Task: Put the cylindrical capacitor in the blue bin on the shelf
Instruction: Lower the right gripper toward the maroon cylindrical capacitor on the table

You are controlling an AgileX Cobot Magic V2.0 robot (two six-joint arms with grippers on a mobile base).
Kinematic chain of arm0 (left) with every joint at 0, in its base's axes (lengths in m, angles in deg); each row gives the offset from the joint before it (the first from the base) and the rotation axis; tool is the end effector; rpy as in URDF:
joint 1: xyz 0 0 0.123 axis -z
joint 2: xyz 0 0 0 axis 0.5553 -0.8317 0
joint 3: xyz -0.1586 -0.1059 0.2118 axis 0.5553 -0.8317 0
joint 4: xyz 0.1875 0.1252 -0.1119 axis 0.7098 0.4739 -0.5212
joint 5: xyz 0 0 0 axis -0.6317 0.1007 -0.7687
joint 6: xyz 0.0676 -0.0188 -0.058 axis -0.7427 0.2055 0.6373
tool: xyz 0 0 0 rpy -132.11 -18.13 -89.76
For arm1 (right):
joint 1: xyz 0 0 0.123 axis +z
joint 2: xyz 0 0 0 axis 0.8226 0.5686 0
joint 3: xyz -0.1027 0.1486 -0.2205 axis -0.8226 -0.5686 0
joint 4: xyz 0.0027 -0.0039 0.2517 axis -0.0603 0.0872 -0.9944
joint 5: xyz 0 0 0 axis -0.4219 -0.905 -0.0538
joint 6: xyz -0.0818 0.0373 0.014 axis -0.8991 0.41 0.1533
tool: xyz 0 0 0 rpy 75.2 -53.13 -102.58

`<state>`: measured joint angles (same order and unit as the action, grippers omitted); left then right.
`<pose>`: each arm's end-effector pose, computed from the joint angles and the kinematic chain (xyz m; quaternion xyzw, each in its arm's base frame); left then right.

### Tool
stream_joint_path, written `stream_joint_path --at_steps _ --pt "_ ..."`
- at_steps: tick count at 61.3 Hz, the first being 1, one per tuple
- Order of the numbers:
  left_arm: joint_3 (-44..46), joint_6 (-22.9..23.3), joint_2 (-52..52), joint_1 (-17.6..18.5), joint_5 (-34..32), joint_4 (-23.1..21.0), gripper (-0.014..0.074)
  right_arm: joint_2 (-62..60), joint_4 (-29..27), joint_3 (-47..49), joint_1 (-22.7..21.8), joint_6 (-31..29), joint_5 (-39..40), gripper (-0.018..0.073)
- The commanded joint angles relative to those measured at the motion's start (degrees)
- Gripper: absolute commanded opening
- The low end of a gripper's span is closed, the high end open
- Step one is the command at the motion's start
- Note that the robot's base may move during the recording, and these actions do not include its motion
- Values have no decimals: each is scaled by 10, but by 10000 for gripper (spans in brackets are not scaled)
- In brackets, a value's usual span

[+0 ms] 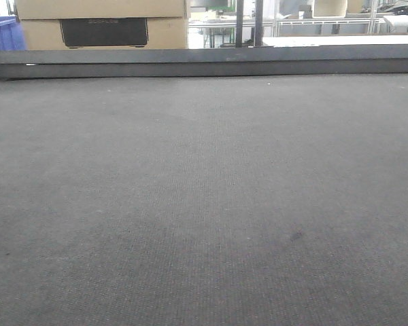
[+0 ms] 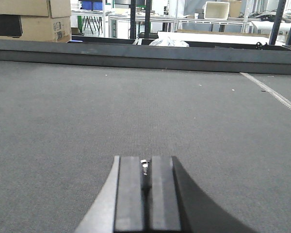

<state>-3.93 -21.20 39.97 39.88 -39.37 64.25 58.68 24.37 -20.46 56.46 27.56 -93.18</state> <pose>0.0565 -0.0061 0.2107 0.0456 0.6828 -0.0297 0.7285 0.0567 0.0023 0.2023 -0.0062 0.7190 0.0162 0.6948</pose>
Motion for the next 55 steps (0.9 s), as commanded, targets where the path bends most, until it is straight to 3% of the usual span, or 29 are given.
stream_joint_path --at_steps 1,39,55 --pt "1 2 2 3 -10 0 -111 -2 3 0 1 0 13 -82" --pt "1 2 2 3 -22 -3 -111 -2 3 0 1 0 14 -82" --pt "1 2 2 3 -74 -6 -111 -2 3 0 1 0 58 -82"
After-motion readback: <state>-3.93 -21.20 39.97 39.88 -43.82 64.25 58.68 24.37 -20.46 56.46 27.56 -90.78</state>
